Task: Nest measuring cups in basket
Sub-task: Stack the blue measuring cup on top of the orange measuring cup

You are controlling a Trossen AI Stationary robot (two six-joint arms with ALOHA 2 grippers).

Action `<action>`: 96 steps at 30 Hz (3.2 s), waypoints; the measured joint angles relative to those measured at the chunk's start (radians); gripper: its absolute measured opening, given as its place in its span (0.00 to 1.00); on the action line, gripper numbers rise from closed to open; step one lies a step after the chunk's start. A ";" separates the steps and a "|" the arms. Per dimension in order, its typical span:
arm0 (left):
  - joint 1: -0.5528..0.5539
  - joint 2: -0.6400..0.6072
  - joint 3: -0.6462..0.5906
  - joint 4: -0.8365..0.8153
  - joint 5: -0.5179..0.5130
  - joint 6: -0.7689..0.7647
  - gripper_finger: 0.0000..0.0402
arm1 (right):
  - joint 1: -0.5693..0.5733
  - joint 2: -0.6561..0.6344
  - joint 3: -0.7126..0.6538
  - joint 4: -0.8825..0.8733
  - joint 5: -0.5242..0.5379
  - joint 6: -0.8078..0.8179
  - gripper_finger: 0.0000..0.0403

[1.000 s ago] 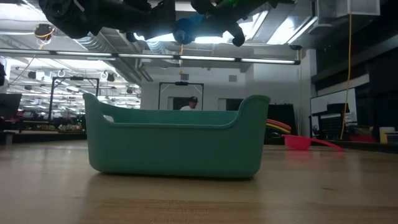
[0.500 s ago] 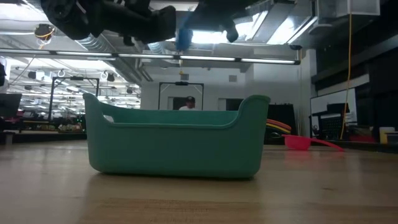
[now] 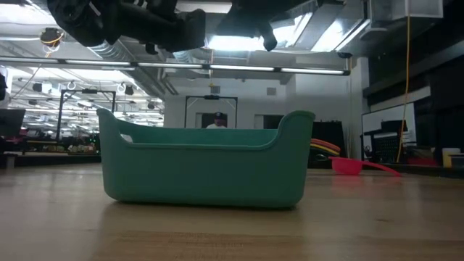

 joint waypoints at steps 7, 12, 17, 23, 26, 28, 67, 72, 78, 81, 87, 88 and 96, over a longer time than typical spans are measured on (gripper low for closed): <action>0.000 0.000 0.000 -0.094 0.012 -0.015 0.06 | 0.000 0.000 0.000 -0.076 -0.024 -0.036 0.07; 0.000 0.000 0.000 -0.181 0.014 -0.071 0.11 | -0.013 0.000 0.000 -0.094 -0.077 -0.049 0.08; 0.000 0.000 0.000 -0.253 0.025 -0.131 0.21 | -0.048 0.000 0.000 -0.096 -0.159 -0.025 0.19; 0.014 -0.002 0.000 -0.342 0.029 -0.205 0.35 | -0.077 0.000 0.000 -0.131 -0.233 -0.025 0.36; 0.048 -0.017 0.000 -0.426 0.071 -0.293 0.40 | -0.086 0.000 0.000 -0.181 -0.256 -0.025 0.41; 0.086 -0.036 -0.001 -0.505 0.169 -0.364 0.42 | -0.087 0.000 0.000 -0.218 -0.258 -0.026 0.44; 0.459 0.122 -0.001 -1.021 0.727 0.010 0.43 | -0.087 0.000 -0.001 -0.306 -0.255 -0.030 0.45; 0.467 0.159 -0.001 -1.000 0.734 0.010 0.43 | -0.087 0.000 -0.001 -0.307 -0.255 -0.030 0.45; 0.467 0.196 0.001 -0.995 0.737 0.008 0.43 | -0.087 0.000 -0.001 -0.307 -0.255 -0.030 0.45; 0.469 0.205 0.001 -0.992 0.737 0.008 0.42 | -0.087 0.000 -0.001 -0.306 -0.255 -0.030 0.45; 0.469 0.207 0.001 -0.973 0.738 0.008 0.42 | -0.087 0.000 -0.001 -0.307 -0.255 -0.030 0.45; 0.469 0.207 0.001 -0.972 0.738 0.008 0.42 | -0.087 0.000 -0.001 -0.306 -0.255 -0.030 0.45; 0.468 0.208 0.001 -0.973 0.738 0.007 0.39 | -0.087 0.000 -0.001 -0.307 -0.255 -0.030 0.45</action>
